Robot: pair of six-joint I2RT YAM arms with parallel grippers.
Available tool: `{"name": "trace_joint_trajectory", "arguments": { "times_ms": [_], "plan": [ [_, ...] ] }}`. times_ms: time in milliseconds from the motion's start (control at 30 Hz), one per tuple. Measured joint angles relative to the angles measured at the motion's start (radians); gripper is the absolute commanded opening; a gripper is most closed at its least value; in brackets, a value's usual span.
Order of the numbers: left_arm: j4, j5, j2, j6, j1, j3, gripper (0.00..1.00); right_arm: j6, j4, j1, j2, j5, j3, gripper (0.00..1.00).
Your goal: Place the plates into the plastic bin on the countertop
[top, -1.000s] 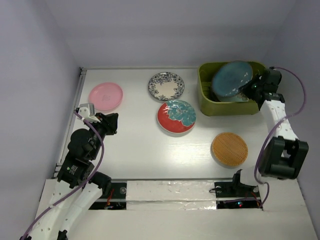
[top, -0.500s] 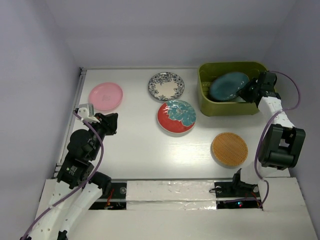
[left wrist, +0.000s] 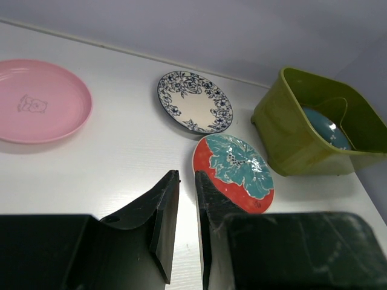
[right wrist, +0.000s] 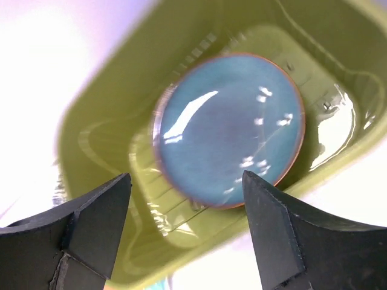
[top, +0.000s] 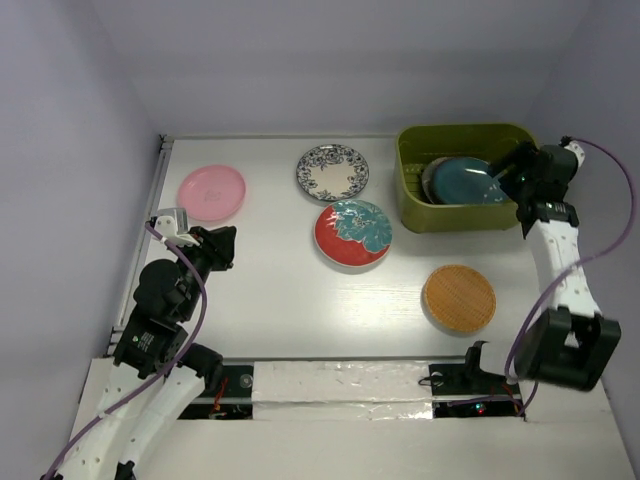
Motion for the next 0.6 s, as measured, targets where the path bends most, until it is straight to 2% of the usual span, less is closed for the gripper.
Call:
{"name": "trace_joint_trajectory", "arguments": {
  "times_ms": [33, 67, 100, 133, 167, 200, 333, 467, 533, 567, 600],
  "plan": [
    [0.000, 0.000, 0.000, 0.000, 0.000, 0.000, 0.15, 0.002, 0.002, 0.000, -0.048, 0.000, -0.016, 0.74],
    [0.000, 0.000, 0.000, -0.001, 0.000, 0.000, 0.15, 0.003, 0.007, 0.002, -0.102, -0.002, -0.032, 0.63],
    [0.000, 0.001, 0.000, -0.002, 0.000, 0.000, 0.15, 0.007, 0.023, 0.007, -0.157, -0.005, -0.054, 0.46],
    [0.000, 0.002, 0.000, -0.002, 0.000, 0.000, 0.15, 0.015, 0.047, 0.016, -0.213, -0.012, -0.087, 0.16],
    [0.000, 0.003, 0.000, -0.003, 0.000, 0.000, 0.14, 0.024, 0.062, 0.030, -0.265, -0.018, -0.121, 0.06],
    [0.000, 0.004, 0.000, -0.003, 0.000, 0.000, 0.11, 0.045, 0.085, 0.063, -0.325, -0.019, -0.169, 0.00],
    [0.000, 0.008, 0.000, -0.003, 0.000, 0.000, 0.03, 0.148, 0.163, 0.299, -0.487, -0.018, -0.381, 0.00],
    [0.000, 0.011, 0.000, -0.003, 0.000, 0.000, 0.00, 0.311, 0.232, 0.566, -0.537, 0.032, -0.621, 0.00],
    [0.000, 0.012, 0.000, -0.003, 0.000, 0.000, 0.00, 0.391, 0.240, 0.663, -0.525, 0.074, -0.714, 0.10],
    [0.000, 0.013, 0.000, -0.003, 0.000, 0.000, 0.00, 0.426, 0.250, 0.694, -0.509, 0.093, -0.744, 0.29],
    [0.000, 0.014, 0.000, -0.003, 0.000, 0.000, 0.00, 0.459, 0.270, 0.726, -0.482, 0.112, -0.767, 0.39]
  ]
}}
